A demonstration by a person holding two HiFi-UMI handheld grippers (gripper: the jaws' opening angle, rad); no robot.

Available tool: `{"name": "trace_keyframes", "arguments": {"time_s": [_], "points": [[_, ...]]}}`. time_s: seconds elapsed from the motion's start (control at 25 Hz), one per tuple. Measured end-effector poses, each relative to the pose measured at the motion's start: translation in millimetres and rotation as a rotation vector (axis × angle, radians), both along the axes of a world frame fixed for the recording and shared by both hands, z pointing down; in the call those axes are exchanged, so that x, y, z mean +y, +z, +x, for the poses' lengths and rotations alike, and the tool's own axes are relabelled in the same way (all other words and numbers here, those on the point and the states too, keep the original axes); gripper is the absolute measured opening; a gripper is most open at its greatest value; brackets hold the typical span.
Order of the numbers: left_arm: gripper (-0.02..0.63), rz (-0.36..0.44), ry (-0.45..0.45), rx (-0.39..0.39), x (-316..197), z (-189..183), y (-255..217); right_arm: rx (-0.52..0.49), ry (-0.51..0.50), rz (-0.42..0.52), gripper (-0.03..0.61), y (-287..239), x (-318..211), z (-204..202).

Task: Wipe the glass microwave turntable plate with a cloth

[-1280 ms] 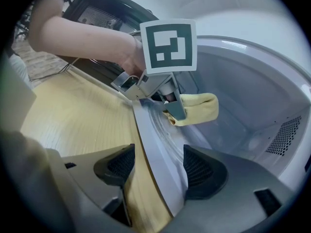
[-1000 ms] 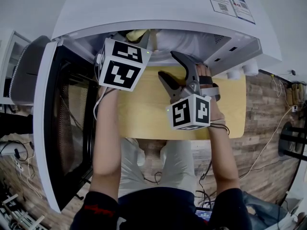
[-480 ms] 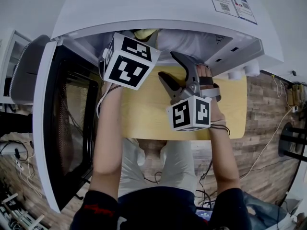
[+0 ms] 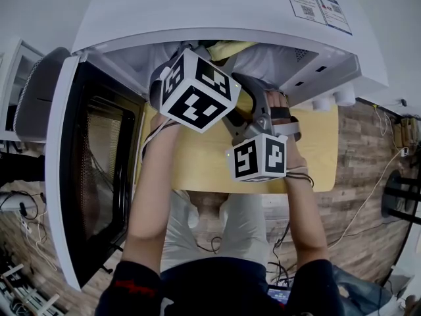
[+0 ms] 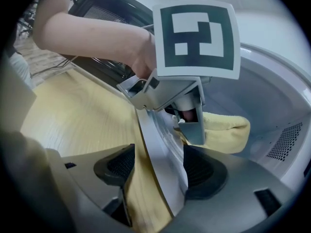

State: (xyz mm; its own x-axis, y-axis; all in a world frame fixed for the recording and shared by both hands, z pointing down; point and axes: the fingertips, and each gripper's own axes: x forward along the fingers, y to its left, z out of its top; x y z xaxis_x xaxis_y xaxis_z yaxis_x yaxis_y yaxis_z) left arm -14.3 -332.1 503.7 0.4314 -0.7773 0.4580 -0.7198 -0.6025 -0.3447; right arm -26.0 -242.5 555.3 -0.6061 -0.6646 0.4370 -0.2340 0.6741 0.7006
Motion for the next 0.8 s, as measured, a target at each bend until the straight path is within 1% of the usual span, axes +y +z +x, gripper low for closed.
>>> {"name": "trace_keyframes", "arguments": {"time_s": [0.16,0.56,0.68,0.8], "points": [[0.13,0.004,0.015,-0.014,1.3,3.6,0.0,-0.002,0.001,0.0,0.276,-0.4,-0.3,0.0],[0.131,0.018,0.017,-0.002,0.9,0.3,-0.4,0.003,-0.001,0.005,0.276,0.2,-0.3,-0.6],[0.132,0.026,0.009,-0.016,0.5,-5.0,-0.5,0.006,0.0,0.009,0.276,0.1,-0.4,-0.8],[0.131,0.026,-0.017,-0.021,-0.1,-15.0,0.4,0.007,0.001,0.012,0.276,0.7,-0.4,-0.7]]}}
